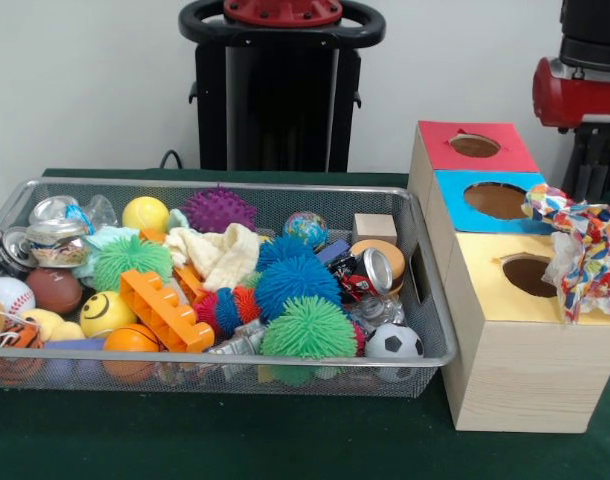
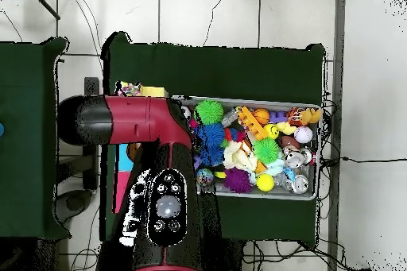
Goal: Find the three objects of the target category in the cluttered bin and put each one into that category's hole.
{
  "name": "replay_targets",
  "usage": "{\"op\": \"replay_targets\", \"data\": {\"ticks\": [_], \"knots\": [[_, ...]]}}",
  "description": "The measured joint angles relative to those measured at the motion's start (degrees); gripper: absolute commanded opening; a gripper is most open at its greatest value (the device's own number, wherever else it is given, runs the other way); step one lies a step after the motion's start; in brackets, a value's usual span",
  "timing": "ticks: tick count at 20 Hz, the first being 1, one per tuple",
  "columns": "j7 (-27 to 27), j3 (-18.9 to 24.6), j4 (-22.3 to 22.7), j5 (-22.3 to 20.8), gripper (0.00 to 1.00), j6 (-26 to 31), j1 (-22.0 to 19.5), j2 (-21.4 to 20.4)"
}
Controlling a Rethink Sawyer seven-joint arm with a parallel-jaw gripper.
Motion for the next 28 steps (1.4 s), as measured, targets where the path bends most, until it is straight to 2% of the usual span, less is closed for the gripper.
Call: {"op": "replay_targets", "data": {"ticks": [16,24,28], "knots": [[0.00,-0.05,-0.03,1.45,0.00,-3.33,4.48,4.67],[0.00,-0.08,-0.32,1.53,0.00,-4.57,3.72,6.07],[0.00,0.06,-1.09,1.52,0.00,-4.91,1.79,6.58]]}}
